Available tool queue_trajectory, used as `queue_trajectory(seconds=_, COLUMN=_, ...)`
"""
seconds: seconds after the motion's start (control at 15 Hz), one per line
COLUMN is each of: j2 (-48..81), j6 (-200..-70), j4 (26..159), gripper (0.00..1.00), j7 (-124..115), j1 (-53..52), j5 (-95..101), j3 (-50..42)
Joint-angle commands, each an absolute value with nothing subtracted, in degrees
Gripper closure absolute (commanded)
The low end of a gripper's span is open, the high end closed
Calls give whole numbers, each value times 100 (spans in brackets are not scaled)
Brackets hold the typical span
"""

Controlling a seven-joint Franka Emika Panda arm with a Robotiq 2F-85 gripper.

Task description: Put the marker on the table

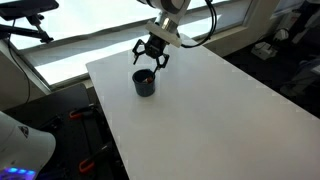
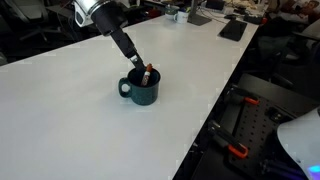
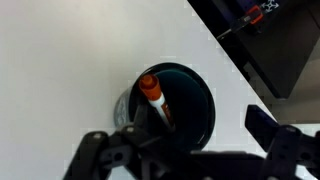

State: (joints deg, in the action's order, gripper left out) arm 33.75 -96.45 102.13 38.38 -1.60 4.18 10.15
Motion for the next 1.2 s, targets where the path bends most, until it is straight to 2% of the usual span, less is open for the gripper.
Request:
queue_trajectory(seconds=0.0, j2=3411, j6=-9631, j4=10143, gripper=0, j7=3834, j1=-187, j5=461, j3=972)
queue_trajectory(seconds=1.0, j2=3856, j6=-9187, j4=9762, gripper=0, j7=3731, j1=-108, j5=484, j3=811)
queue_trajectory(seconds=1.07, j2=3882, j6=-9170, j4=9741, gripper=5, j7=3727, j1=-110, j5=495, j3=806)
queue_trajectory(seconds=1.13, j2=3912, j6=-9150, j4=9713, gripper=28, j7=3708, j1=-111, j5=493, j3=799)
